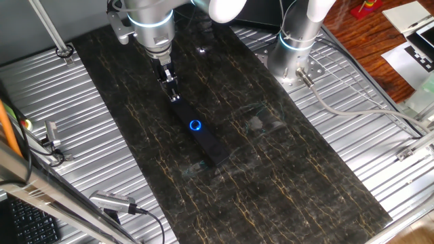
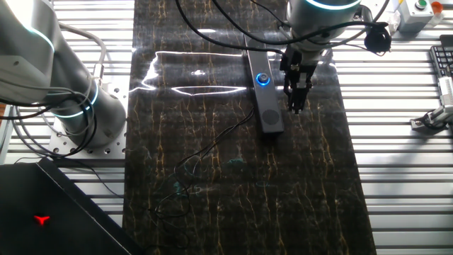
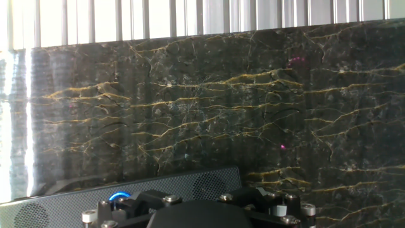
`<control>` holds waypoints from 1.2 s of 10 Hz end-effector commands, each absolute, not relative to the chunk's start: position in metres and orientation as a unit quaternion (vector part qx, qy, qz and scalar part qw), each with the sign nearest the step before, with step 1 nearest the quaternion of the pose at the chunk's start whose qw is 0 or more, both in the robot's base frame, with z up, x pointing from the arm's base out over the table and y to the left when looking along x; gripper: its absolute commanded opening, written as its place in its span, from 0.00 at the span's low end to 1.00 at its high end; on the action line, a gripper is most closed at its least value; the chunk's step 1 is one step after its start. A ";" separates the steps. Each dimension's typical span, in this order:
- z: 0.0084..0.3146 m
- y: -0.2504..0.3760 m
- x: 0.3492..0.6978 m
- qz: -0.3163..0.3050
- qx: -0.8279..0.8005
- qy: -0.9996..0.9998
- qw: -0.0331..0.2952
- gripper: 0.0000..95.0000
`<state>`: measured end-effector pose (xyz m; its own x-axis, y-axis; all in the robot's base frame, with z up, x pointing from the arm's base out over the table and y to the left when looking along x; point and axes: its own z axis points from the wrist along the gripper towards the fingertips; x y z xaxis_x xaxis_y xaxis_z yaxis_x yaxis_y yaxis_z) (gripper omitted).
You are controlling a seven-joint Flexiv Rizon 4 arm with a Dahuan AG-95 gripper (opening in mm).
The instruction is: Turn the knob to increase the volume of the speaker
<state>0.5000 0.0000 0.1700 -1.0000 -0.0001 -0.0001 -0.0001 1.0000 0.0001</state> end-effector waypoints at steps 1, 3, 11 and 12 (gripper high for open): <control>0.170 0.000 0.500 0.047 -0.098 0.994 -0.011 0.00; 0.170 0.000 0.500 0.039 -0.100 0.994 -0.015 0.00; 0.170 0.000 0.500 0.031 -0.091 0.995 -0.018 0.00; 0.170 0.000 0.500 0.034 -0.078 0.996 -0.017 0.00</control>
